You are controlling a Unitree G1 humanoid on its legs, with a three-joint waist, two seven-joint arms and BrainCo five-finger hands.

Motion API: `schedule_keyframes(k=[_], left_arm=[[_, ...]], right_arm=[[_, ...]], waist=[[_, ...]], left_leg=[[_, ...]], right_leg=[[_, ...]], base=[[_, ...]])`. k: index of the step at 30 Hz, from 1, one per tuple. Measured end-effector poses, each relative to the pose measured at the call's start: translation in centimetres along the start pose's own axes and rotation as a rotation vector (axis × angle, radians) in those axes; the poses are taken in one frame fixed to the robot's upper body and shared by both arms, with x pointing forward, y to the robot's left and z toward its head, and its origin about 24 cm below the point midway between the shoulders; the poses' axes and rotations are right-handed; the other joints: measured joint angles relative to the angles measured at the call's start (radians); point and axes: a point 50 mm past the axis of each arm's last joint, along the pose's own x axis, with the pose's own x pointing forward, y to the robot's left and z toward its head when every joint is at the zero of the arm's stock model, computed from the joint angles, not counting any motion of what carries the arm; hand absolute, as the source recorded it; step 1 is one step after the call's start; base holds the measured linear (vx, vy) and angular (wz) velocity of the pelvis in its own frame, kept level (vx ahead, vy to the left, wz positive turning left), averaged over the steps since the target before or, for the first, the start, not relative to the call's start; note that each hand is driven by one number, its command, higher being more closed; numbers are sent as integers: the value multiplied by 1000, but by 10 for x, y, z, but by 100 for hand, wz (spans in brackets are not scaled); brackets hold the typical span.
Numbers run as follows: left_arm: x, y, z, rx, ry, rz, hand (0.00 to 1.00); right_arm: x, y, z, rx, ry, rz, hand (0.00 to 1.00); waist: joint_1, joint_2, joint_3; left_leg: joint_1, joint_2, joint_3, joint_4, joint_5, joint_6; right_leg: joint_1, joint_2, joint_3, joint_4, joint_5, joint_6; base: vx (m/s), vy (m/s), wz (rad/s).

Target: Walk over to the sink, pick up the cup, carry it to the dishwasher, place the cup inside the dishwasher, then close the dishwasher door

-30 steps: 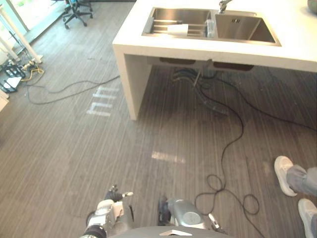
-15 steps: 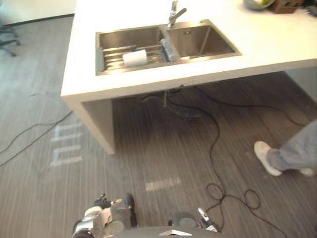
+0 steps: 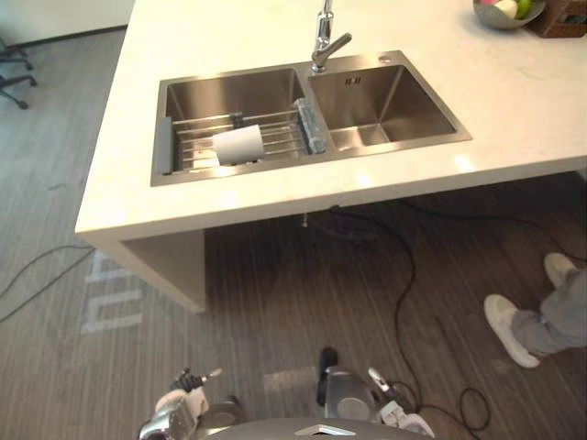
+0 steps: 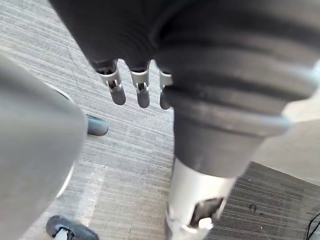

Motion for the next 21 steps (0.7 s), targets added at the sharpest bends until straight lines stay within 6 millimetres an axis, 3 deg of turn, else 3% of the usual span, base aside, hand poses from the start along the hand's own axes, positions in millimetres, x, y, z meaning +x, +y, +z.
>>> schedule_keyframes(k=[1, 2, 8, 12, 15, 16, 20, 21], left_arm=[[0, -1, -2, 9, 0, -6, 0], [2, 7, 4, 92, 11, 8, 0], [2, 6, 5, 89, 6, 4, 0], [1, -8, 19, 24, -64, -53, 0], [-9, -32, 55, -56, -288, -140, 0], [-20, -41, 84, -135, -456, -168, 0], [-74, -42, 157, -404, -970, -145, 0], [-74, -40, 156, -427, -952, -115, 0]], right_arm=[[0, 0, -1, 0, 10, 1, 0], [-11, -21, -19, 25, 138, 50, 0], [-11, -21, -19, 26, 136, 52, 0], [-10, -17, -16, 33, 101, 65, 0], [-11, -16, -16, 41, 78, 62, 0], [-12, -16, -16, 49, 68, 60, 0], [-16, -26, -22, 101, 72, 11, 0], [-16, -27, -22, 104, 75, 7, 0]], waist=[[2, 3, -1], [38, -45, -64], [31, -43, -67], [12, -47, -69], [-5, -48, -69], [-9, -49, -68], [-18, -48, -67], [-20, -45, -68]], left_leg=[[-3, 14, -5, 4, -4, -4], [-163, -65, -18, 101, 17, 53], [-150, -68, -8, 62, 35, 47], [-106, -89, 7, -49, 107, 57], [-70, -99, 8, -107, 132, 62], [-55, -106, 6, -116, 134, 65], [-48, -116, -24, -117, 108, 67], [-57, -112, -23, -97, 94, 65]], right_leg=[[12, 13, -13, -12, -4, -4], [125, -57, -37, -160, 51, 53], [116, -56, -30, -163, 53, 52], [89, -72, -28, -147, 65, 58], [90, -87, -46, -119, 48, 57], [90, -98, -50, -89, 28, 59], [93, -132, -93, 5, -59, 38], [92, -135, -103, 18, -77, 30]], base=[[64, -55, 9], [26, -30, 6], [18, -3, -4], [112, 3, -2], [57, 8, 9], [17, 9, 8], [-23, -8, 28], [-4, -38, 26]])
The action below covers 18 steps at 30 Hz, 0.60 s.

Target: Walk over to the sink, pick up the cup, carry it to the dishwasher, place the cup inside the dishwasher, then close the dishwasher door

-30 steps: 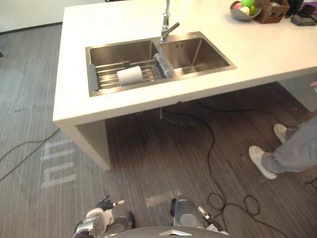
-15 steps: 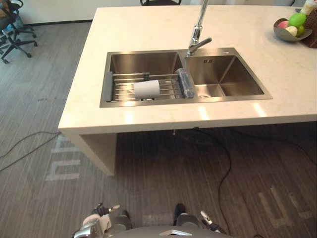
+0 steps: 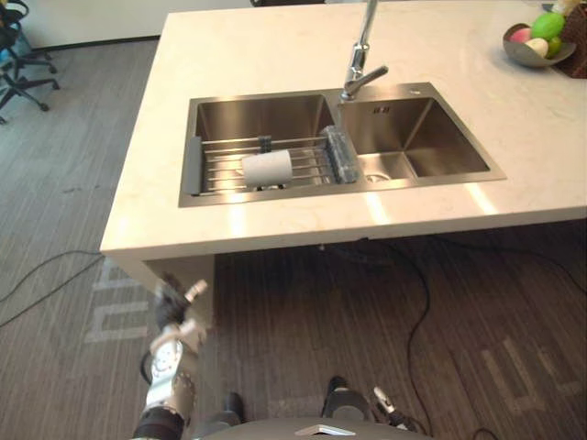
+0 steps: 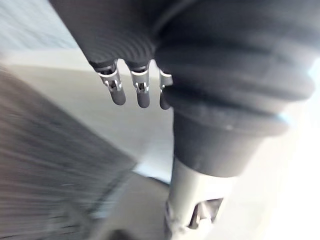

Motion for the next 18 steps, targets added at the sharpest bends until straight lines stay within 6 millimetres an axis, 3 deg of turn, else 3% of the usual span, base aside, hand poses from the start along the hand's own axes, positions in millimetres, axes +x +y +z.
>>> schedule_keyframes(k=[1, 3, 4, 5, 6, 7, 9, 10, 11, 12, 13, 14, 15, 16, 17, 18], left_arm=[[-6, 6, 7, -2, -62, 65, 0], [-10, -2, 38, -78, -241, 115, 0], [-12, -12, 68, -120, -396, 99, 0], [-15, -17, 83, -145, -477, 83, 0], [-22, -21, 107, -188, -608, 65, 0], [-29, -31, 122, -207, -688, 25, 0], [-41, -42, 137, -239, -772, -35, 0], [-47, -52, 142, -261, -793, -109, 0], [-49, -58, 143, -267, -795, -149, 0], [-51, -72, 142, -275, -783, -250, 0], [-53, -88, 142, -277, -769, -352, 0], [-53, -96, 142, -276, -765, -401, 0], [-54, -106, 144, -280, -766, -454, 0], [-56, -114, 146, -279, -767, -506, 0], [-55, -115, 147, -258, -772, -531, 0], [-50, -116, 144, -217, -750, -550, 0]], right_arm=[[0, -1, -1, 3, 4, -3, 0], [-3, -10, -7, 17, 27, -38, 0], [-5, -16, -9, 23, 37, -58, 0], [-6, -20, -10, 24, 41, -73, 0], [-9, -26, -8, 25, 30, -87, 0], [-12, -32, -5, 18, 19, -90, 0], [-15, -37, 6, 13, -18, -81, 0], [-15, -37, 15, 24, -67, -63, 0], [-15, -35, 19, 24, -88, -51, 0], [-15, -31, 29, 24, -133, -21, 0], [-14, -26, 40, 17, -179, 11, 0], [-13, -23, 44, 16, -193, 25, 0], [-11, -19, 47, 4, -199, 39, 0], [-11, -18, 47, 3, -195, 48, 0], [-8, -15, 43, 11, -181, 54, 0], [-5, -11, 28, 34, -140, 62, 0]], waist=[[-5, 0, 2], [6, 11, 5], [13, 21, 9], [17, 31, 14], [28, 54, 24], [20, 76, 24], [27, 94, 15], [22, 108, 7], [26, 109, 6], [33, 103, 4], [35, 92, 7], [35, 87, 11], [35, 84, 13], [39, 91, 9], [45, 85, 5], [40, 41, -3]], left_leg=[[-23, 9, 0, 46, -27, -6], [-60, 31, 1, 115, -75, -14], [-82, 57, 1, 185, -111, -21], [-91, 74, -1, 233, -134, -18], [-113, 105, 4, 369, -181, -15], [-200, 138, 10, 593, -193, 17], [-290, 180, 2, 817, -136, 34], [-352, 205, 1, 946, -48, 24], [-369, 204, 5, 981, -62, 8], [-384, 165, 51, 968, -161, 13], [-399, 103, 103, 875, -227, 39], [-403, 70, 127, 797, -235, 52], [-403, 27, 153, 668, -209, 76], [-371, -6, 155, 461, -74, 93], [-340, -11, 156, 401, -11, 112], [-326, -30, 167, 395, -6, 111]], right_leg=[[-8, -5, -14, 22, -24, -2], [-14, -5, -43, 58, -56, 0], [-15, 0, -60, 104, -92, -7], [-11, 7, -64, 121, -115, -15], [11, 26, -63, 148, -157, -20], [46, 38, -79, 164, -190, -22], [80, 56, -77, 180, -213, -3], [123, 64, -72, 155, -217, -1], [141, 61, -72, 139, -217, 0], [158, 36, -56, 117, -215, 2], [170, 7, -45, 105, -212, 8], [176, -6, -43, 98, -211, 10], [182, -16, -40, 97, -211, 11], [194, -8, -29, 97, -218, 22], [209, 2, -4, 91, -237, 48], [219, -10, 21, 69, -248, 50]], base=[[34, -58, 17], [112, -104, 26], [173, -150, 31], [184, -160, 22], [197, -134, 24], [214, -133, 22], [308, -125, 4], [337, -57, -14], [326, 0, -24], [291, 69, -31], [283, 75, -27], [280, 106, -12], [296, 128, -14], [328, 165, -40], [276, 101, -39], [252, 18, -42]])
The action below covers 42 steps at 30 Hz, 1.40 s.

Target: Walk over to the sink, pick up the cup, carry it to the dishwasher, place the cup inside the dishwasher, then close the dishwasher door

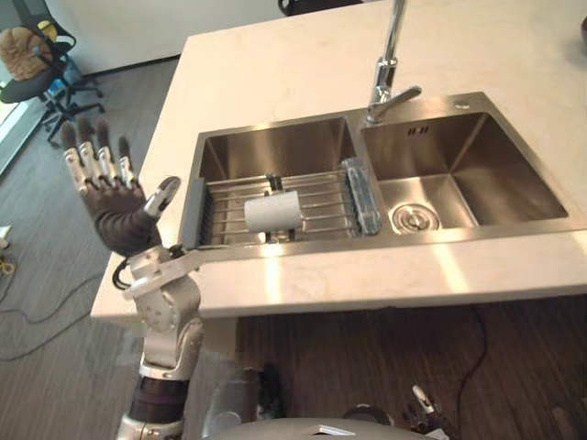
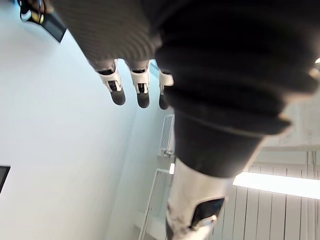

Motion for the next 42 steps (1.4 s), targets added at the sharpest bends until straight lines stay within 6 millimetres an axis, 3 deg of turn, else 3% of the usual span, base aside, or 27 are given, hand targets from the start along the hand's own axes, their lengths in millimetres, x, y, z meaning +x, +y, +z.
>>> schedule_keyframes(k=[1, 2, 5, 8, 11, 16, 20, 23, 25, 27, 28, 29, 30, 31, 32, 34, 37, 42], left_arm=[[0, 1, -5, 6, 42, -9, 0], [0, 2, -8, 3, 73, -11, 0], [-5, 7, -17, 17, 143, -7, 0], [-9, 9, -17, 24, 155, -12, 0], [-10, 11, -17, 30, 157, -7, 0], [-9, 12, -17, 55, 155, 2, 0], [-10, 8, -17, 89, 150, -54, 0], [-10, 7, -17, 151, 144, -111, 0], [-12, 8, -16, 202, 145, -142, 0], [-14, 11, -16, 255, 148, -176, 0], [-13, 12, -17, 289, 148, -205, 0], [-15, 17, -21, 340, 170, -229, 0], [-16, 21, -23, 366, 180, -235, 0], [-17, 28, -22, 417, 188, -242, 0], [-17, 31, -23, 436, 191, -243, 0], [-21, 37, -21, 469, 201, -240, 0], [-21, 37, -20, 494, 206, -293, 0], [-20, 30, -18, 529, 214, -480, 0]], right_arm=[[2, 5, -14, 24, 44, 9, 0], [2, 6, -20, 31, 66, 3, 0], [1, 1, -20, 48, 70, -26, 0], [1, -2, -16, 41, 68, -48, 0], [-4, -13, -12, 60, 58, -93, 0], [-12, -26, -17, 56, 69, -131, 0], [-11, -24, -14, 36, 66, -122, 0], [-9, -22, -13, 6, 72, -120, 0], [-9, -21, -14, 4, 76, -117, 0], [-9, -20, -20, 12, 93, -117, 0], [-8, -18, -25, 22, 105, -112, 0], [-9, -18, -31, 35, 114, -116, 0], [-10, -18, -33, 41, 119, -118, 0], [-11, -19, -38, 51, 132, -122, 0], [-12, -20, -39, 56, 136, -127, 0], [-11, -23, -28, 82, 106, -147, 0], [-12, -31, -14, 138, 52, -183, 0], [-15, -36, -9, 202, 3, -199, 0]], waist=[[3, -22, -5], [0, -27, -2], [5, -20, 2], [4, 3, -13], [-7, 29, -30], [-12, 26, -32], [-11, 30, -38], [-5, 34, -40], [-10, 27, -36], [-25, 38, -42], [-30, 22, -44], [-33, 25, -42], [-33, 6, -46], [-31, -25, -45], [-27, -42, -48], [-6, -11, -53], [-3, 24, -56], [-11, 25, -55]], left_leg=[[-1, -1, 1, -8, -5, -1], [-3, 1, 0, -7, -6, 1], [48, 19, 6, -28, -9, 2], [99, 30, 13, -110, -12, -47], [132, 14, 36, -230, 31, -59], [204, -13, 27, -411, 127, -54], [209, -16, 28, -462, 146, -51], [225, -18, 26, -463, 124, -37], [267, -23, -2, -468, 102, -23], [277, -15, -32, -466, 89, -18], [277, -13, -56, -459, 84, -20], [279, -13, -66, -454, 81, -28], [286, -17, -71, -448, 85, -39], [293, -38, -78, -433, 78, -44], [294, -47, -81, -425, 78, -42], [272, -17, -83, -400, 58, -65], [269, 12, -83, -401, 51, -76], [272, 15, -89, -400, 44, -79]], right_leg=[[-11, 15, 19, -41, 7, -4], [-10, 28, 28, -72, 11, -6], [52, 59, 68, -179, 90, -1], [43, 72, 83, -196, 111, -5], [2, 64, 98, -194, 124, -8], [-27, 63, 91, -179, 140, -12], [-57, 65, 59, -166, 173, -6], [-134, 39, 36, 13, 182, -8], [-217, -3, 35, 228, 213, -51], [-253, -17, 15, 282, 136, -73], [-280, -14, 11, 271, 97, -69], [-295, -12, 10, 230, 104, -64], [-293, -8, 3, 191, 128, -61], [-289, -14, -13, 92, 238, -73], [-277, -19, -28, 59, 237, -56], [-202, 35, -47, -113, 256, -30], [-159, 87, -59, -216, 296, -39], [-139, 98, -70, -245, 297, -39]], base=[[202, -67, -14], [177, -69, -15], [114, -50, -38], [28, -51, -61], [-10, -24, -31], [-7, 12, -10], [8, 50, -4], [48, 108, -12], [75, 103, -4], [93, 59, 31], [137, 37, 58], [133, 2, 54], [154, -48, 50], [135, -78, 35], [183, -139, 22], [162, -161, -10], [136, -126, -12], [53, -39, 3]])
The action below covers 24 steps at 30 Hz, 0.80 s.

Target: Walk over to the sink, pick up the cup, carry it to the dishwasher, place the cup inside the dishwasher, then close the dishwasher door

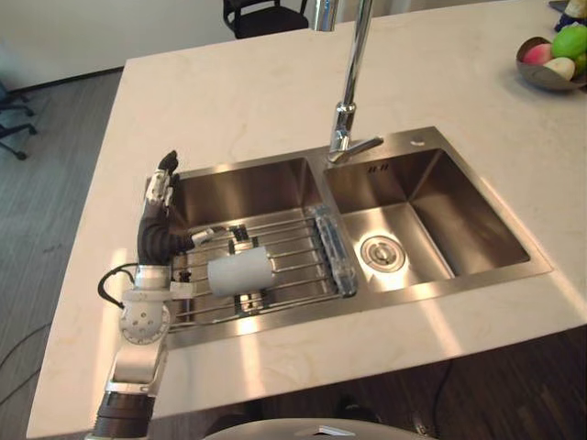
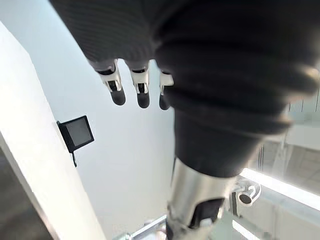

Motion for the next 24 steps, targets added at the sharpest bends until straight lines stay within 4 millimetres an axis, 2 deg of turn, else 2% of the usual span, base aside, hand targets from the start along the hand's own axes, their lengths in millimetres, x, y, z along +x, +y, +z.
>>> schedule_keyframes(k=[3, 7, 14, 24], left_arm=[[4, 1, 11, 57, -44, -115, 0], [5, 6, 11, 107, -24, -179, 0], [9, 9, 20, 182, -44, -332, 0], [7, 4, 7, 277, 42, -429, 0]], right_arm=[[-1, -1, -4, 9, 14, 7, 0], [0, 1, -9, 1, 27, 27, 0], [4, 11, -2, -47, 18, 59, 0], [10, 25, 0, -57, 39, 95, 0]], waist=[[2, -2, 2], [9, -1, 2], [15, 3, 2], [14, 13, 4]], left_leg=[[0, -7, -11, 0, -2, 3], [0, -13, -21, 0, -4, 7], [-4, -23, -23, 0, -6, 10], [3, -24, -30, -4, -4, 11]], right_leg=[[11, -5, -6, -12, 3, 5], [26, -8, -23, -39, 15, 12], [41, -9, -24, -68, 28, 14], [65, -1, -42, -111, 48, 8]], base=[[8, 18, 13], [-13, 12, 8], [3, 3, 1], [-10, -2, 2]])
